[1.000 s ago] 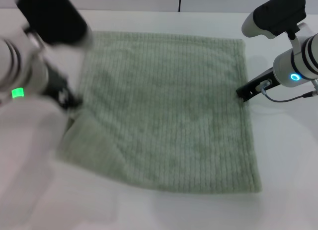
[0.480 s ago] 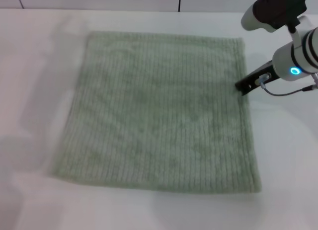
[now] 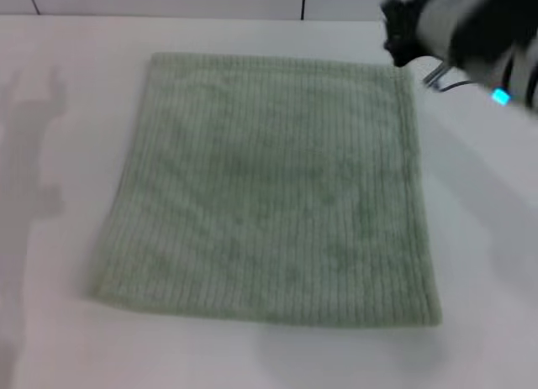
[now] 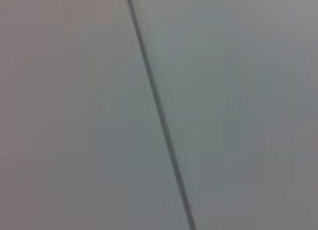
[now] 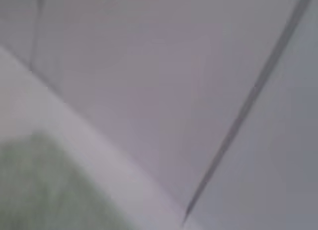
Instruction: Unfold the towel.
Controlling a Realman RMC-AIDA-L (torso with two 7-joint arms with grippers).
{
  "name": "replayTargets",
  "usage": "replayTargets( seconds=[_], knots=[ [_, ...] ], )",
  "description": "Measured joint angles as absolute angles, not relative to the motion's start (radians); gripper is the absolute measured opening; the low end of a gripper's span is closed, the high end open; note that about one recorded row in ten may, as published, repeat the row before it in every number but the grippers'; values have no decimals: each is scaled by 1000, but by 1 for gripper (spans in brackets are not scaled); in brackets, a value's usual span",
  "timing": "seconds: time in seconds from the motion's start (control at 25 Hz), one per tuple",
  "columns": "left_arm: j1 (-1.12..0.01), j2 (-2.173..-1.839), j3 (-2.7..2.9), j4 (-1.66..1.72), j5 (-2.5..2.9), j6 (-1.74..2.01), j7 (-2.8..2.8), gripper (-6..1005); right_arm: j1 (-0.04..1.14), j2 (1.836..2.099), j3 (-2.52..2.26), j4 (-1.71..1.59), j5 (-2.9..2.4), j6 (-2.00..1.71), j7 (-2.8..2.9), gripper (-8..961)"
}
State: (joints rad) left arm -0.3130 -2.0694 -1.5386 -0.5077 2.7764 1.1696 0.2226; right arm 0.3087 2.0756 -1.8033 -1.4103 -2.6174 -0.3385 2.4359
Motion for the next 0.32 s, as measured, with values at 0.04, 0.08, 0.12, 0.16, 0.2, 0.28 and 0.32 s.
replayTargets(
  seconds=[0.04, 0.08, 0.12, 0.16, 0.2, 0.28, 0.32],
  knots=[
    [-374, -2073, -1540, -307, 2705, 1229, 180, 587, 255, 2074, -1880, -1407, -2620, -185, 2389, -1],
    [-375, -2073, -1538, -294, 2699, 1230, 172, 587, 211, 2074, -1954, -1376, -2621, -8, 2362, -1],
    [-373, -2074, -1535, -282, 2695, 1230, 162, 587, 185, 2075, -1998, -1335, -2618, 140, 2356, -1],
    [-367, -2074, -1531, -271, 2691, 1230, 144, 587, 160, 2076, -2035, -1285, -2613, 277, 2360, -1],
    [-359, -2075, -1528, -266, 2691, 1230, 128, 587, 142, 2078, -2066, -1215, -2605, 440, 2395, -1],
    [-342, -2075, -1526, -260, 2690, 1231, 94, 587, 123, 2083, -2110, -1029, -2580, 753, 2536, -1],
    [-333, -2075, -1526, -258, 2690, 1232, 80, 587, 124, 2085, -2128, -935, -2551, 878, 2621, -1]
  ],
)
